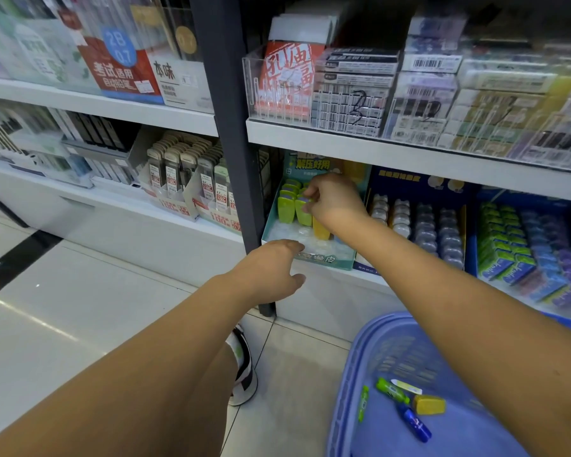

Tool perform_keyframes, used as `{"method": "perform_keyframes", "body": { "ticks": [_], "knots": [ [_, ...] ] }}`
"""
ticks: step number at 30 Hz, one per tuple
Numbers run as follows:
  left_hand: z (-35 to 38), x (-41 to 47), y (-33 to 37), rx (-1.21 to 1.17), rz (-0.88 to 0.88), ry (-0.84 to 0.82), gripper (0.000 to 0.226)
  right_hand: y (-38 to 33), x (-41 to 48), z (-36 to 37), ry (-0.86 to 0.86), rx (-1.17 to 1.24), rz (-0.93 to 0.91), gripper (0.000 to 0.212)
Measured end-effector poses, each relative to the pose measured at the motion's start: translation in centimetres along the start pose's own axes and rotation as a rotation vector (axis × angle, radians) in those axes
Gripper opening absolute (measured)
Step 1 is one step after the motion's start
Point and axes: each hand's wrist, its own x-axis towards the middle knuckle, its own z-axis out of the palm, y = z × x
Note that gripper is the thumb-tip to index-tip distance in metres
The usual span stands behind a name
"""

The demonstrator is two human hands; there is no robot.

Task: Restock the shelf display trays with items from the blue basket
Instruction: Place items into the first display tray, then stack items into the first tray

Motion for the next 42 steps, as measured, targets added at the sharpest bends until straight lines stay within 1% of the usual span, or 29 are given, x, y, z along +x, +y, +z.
{"method": "perform_keyframes", "body": {
  "ticks": [3, 6, 9, 12, 14, 15, 17, 19, 20, 22, 23, 24, 25, 26, 30, 32, 34, 37, 40, 42],
  "knots": [
    [0.1, 0.1, 0.3, 0.015, 0.015, -0.015, 0.063, -0.3, 0.1, 0.1, -0.016, -0.137, -0.018, 0.022],
    [0.0, 0.2, 0.4, 0.019, 0.013, -0.027, 0.063, -0.4, -0.2, 0.8, 0.019, -0.235, -0.047, 0.032],
    [0.0, 0.3, 0.3, 0.019, 0.009, -0.034, 0.063, 0.2, -1.0, 1.1, -0.048, -0.356, -0.146, 0.03],
    [0.0, 0.4, 0.3, 0.035, 0.005, -0.043, 0.063, 1.2, -1.5, 0.6, -0.077, -0.462, -0.241, 0.035],
    [-0.2, 0.4, 0.5, 0.05, -0.001, -0.046, 0.062, 1.2, -1.3, 0.4, -0.104, -0.547, -0.27, 0.034],
    [-0.3, 0.3, 0.7, 0.061, -0.004, -0.04, 0.06, 1.0, -1.1, 0.3, -0.125, -0.559, -0.253, 0.032],
    [-0.7, 0.0, 1.3, 0.082, -0.008, 0.003, 0.056, 0.3, -1.2, -0.1, -0.169, -0.543, -0.218, 0.03],
    [-1.1, -0.6, 2.5, 0.08, -0.002, 0.104, 0.043, 0.4, -2.2, -1.0, -0.207, -0.483, -0.227, 0.037],
    [-1.1, -0.9, 3.4, 0.074, 0.017, 0.167, 0.035, 0.8, -3.2, -1.7, -0.194, -0.433, -0.237, 0.041],
    [-1.0, -1.6, 5.6, 0.071, 0.082, 0.262, 0.025, 2.3, -6.3, -3.7, -0.054, -0.267, -0.226, 0.038],
    [-0.7, -2.0, 6.8, 0.074, 0.119, 0.274, 0.024, 3.4, -8.3, -4.7, 0.031, -0.189, -0.221, 0.031],
    [-0.2, -2.5, 8.0, 0.074, 0.155, 0.257, 0.025, 4.6, -10.6, -5.5, 0.079, -0.15, -0.208, 0.025],
    [0.4, -3.0, 9.2, 0.073, 0.19, 0.22, 0.026, 6.1, -12.9, -6.2, 0.073, -0.153, -0.187, 0.025],
    [1.2, -3.4, 10.3, 0.072, 0.224, 0.171, 0.027, 7.8, -15.3, -6.5, 0.022, -0.173, -0.162, 0.028],
    [5.6, -4.2, 14.0, 0.027, 0.316, -0.031, 0.021, 15.1, -23.0, -4.0, -0.39, -0.225, 0.076, 0.02],
    [9.1, -4.3, 15.4, -0.002, 0.294, -0.155, 0.02, 18.7, -25.7, -1.8, -0.521, -0.183, 0.215, 0.025],
    [13.3, -4.4, 16.1, -0.006, 0.25, -0.32, 0.026, 21.9, -27.5, 0.3, -0.575, -0.17, 0.305, 0.035],
    [19.7, -4.7, 16.1, 0.018, 0.227, -0.562, 0.036, 25.3, -29.2, 3.1, -0.583, -0.112, 0.353, 0.048],
    [24.2, -5.0, 15.0, 0.053, 0.191, -0.716, 0.043, 27.4, -30.2, 5.4, -0.582, -0.039, 0.38, 0.058],
    [26.1, -5.2, 14.3, 0.105, 0.167, -0.782, 0.045, 28.5, -30.5, 6.8, -0.588, 0.003, 0.408, 0.065]
  ]
}}
